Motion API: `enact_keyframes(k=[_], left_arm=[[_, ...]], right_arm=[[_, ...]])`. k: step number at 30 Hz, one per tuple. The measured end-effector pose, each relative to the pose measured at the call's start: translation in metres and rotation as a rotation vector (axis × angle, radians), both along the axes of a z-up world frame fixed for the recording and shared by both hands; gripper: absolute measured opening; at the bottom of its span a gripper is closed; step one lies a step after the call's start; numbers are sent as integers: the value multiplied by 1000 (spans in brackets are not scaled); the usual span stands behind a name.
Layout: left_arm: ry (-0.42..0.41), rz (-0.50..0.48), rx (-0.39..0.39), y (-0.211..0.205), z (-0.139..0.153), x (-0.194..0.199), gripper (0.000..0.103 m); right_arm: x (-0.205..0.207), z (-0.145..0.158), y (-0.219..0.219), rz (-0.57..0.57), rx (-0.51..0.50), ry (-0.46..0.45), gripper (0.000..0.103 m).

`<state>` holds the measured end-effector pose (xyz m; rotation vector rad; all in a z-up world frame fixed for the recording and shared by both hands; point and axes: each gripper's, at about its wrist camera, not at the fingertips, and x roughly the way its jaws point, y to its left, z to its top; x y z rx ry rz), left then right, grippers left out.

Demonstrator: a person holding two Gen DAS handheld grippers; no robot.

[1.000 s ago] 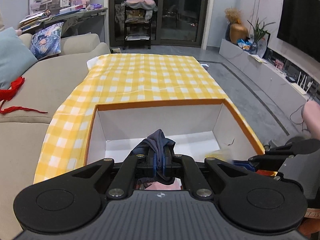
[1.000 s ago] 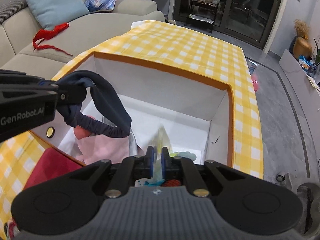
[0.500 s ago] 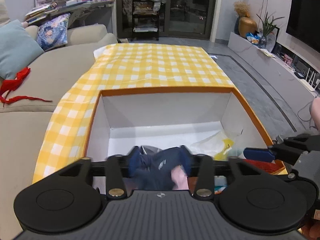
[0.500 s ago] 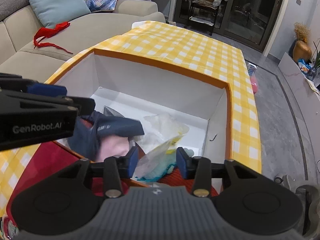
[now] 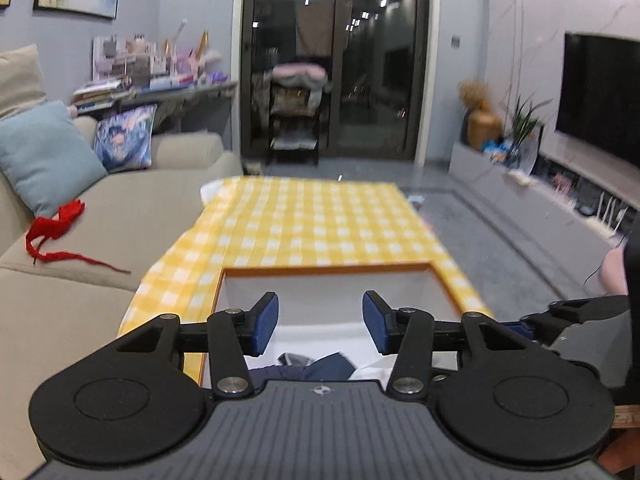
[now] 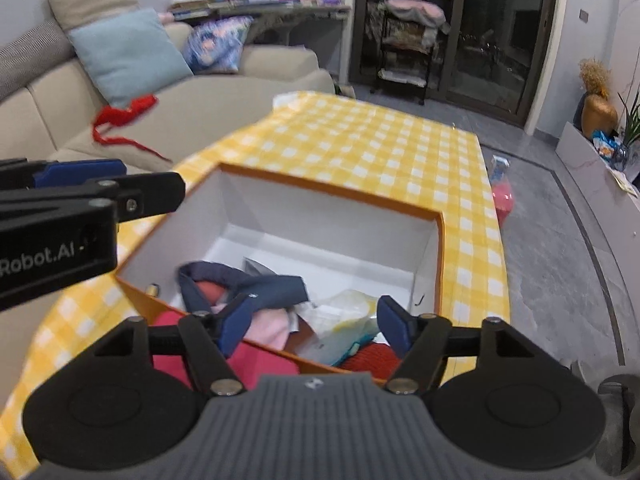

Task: Organize soft objects
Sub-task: 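Move both open tools back toward the teal plush and pink pouch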

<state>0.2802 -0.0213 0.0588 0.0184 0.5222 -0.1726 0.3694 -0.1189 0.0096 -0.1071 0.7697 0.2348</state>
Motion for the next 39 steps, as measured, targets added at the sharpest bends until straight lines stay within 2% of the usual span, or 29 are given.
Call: enact_keyframes(k=[2,6,10,14,20,23,26,31,34,39], left_arm=[[-31,-5,-19,2,10,-17,58],[-58,-24,-52,8,24,-48,59],[-55,-29,-92,21,23,-77,59],[-46,-23,-81,29,15,-106,59],[31,-36,-87,35,-10,-146,59],[85,-32,-121,38,-26,-164,59],[154,-14,-104,40,-45,-175,59],[239,34,-91,52,-71,-188,57],[284,57,-53,53,-81,-194,56],[373,86,-68,60,-102,-201,56]], right_arm=[[-18,11,1,6,1,-35,74],[-62,27,1,22,0,-102,75],[-111,30,-1,31,9,-143,77],[-158,24,-3,17,18,-154,77],[-216,12,-6,-64,64,-168,77],[-239,3,-5,-105,81,-169,77],[-257,-11,0,-112,90,-127,77],[-279,-38,11,-116,78,-74,76],[-284,-51,19,-98,50,-51,73],[-288,-69,25,-89,31,-2,70]])
